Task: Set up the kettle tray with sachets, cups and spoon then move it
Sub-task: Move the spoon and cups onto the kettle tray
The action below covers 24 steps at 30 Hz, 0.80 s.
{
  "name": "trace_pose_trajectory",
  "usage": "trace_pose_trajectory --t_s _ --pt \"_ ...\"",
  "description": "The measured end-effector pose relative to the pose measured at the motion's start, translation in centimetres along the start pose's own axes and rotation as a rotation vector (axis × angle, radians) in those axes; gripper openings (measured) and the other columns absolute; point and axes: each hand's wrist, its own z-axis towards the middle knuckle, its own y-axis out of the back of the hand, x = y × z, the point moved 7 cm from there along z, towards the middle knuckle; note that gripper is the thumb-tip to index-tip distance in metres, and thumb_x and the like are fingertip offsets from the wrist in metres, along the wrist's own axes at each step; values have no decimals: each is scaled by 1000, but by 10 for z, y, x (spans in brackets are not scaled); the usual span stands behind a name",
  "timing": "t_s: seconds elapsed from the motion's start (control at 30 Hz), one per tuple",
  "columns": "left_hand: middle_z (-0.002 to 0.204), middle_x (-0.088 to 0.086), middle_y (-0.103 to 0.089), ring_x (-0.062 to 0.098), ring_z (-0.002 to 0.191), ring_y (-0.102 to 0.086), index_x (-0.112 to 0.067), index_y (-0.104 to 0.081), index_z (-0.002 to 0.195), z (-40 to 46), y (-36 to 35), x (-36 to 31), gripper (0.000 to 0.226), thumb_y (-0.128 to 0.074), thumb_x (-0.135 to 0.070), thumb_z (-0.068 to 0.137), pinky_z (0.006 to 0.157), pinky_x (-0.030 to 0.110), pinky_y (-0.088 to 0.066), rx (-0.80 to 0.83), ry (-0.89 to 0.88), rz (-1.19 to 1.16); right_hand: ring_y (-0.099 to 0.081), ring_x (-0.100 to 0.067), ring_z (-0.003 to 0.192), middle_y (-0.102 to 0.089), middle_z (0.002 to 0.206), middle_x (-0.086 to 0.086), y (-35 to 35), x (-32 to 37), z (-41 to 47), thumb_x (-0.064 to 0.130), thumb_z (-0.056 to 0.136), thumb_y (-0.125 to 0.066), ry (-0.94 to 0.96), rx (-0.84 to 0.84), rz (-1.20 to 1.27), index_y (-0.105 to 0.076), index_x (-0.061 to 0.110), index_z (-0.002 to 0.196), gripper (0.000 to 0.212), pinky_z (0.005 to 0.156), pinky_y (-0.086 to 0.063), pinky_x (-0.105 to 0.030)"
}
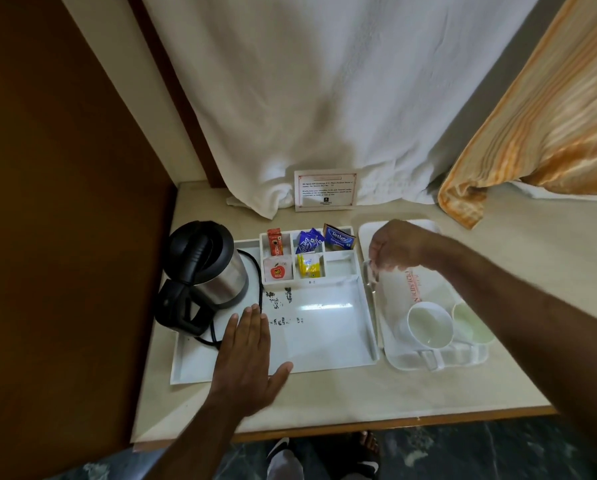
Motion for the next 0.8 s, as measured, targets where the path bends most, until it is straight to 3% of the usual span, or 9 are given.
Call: trace_pose_trajectory --t_s 0.1,0.17,0.37,0.5,0.63,0.8 --pt "155 32 -29 42 146 -28 10 -34 145 -1 0 -1 91 -26 -65 94 120 56 -13 -18 -10 8 -64 -14 84 -72 84 1 -28 23 -5 18 79 -72 97 -8 -148 -77 16 84 8 77 -56 -31" --pt "155 32 -29 42 146 -27 9 -33 146 -1 0 0 91 -26 -66 94 120 56 -14 -19 -15 8 -65 -17 90 -73 92 0 -45 30 -4 17 81 -67 120 -55 -191 -77 16 87 12 82 -55 -34" --pt "156 30 -28 40 147 -25 8 -33 147 1 0 0 92 -32 -66 92 121 56 -11 -12 -2 16 -66 -22 86 -71 92 -2 -69 32 4 24 80 -71 67 -228 -196 -70 17 92 14 77 -56 -34" --pt "157 30 -27 40 148 -25 8 -33 147 1 1 0 92 -28 -67 92 120 58 -13 -3 2 14 -67 -24 82 -71 92 -4 -77 30 4 25 83 -65 121 -369 -332 -66 17 97 16 66 -46 -29" --pt "156 29 -28 40 147 -26 8 -34 147 1 1 -1 92 -28 -67 92 119 57 -14 3 0 15 -68 -22 79 -71 92 -3 -85 31 0 31 89 -62 145 -407 -382 -62 18 102 18 64 -46 -29" --pt "155 33 -28 44 146 -26 10 -34 146 0 3 -2 91 -22 -65 95 119 57 -16 5 -12 18 -66 -25 83 -70 93 -5 -63 30 -16 28 86 -60 103 -450 -220 -61 17 102 20 67 -45 -30"
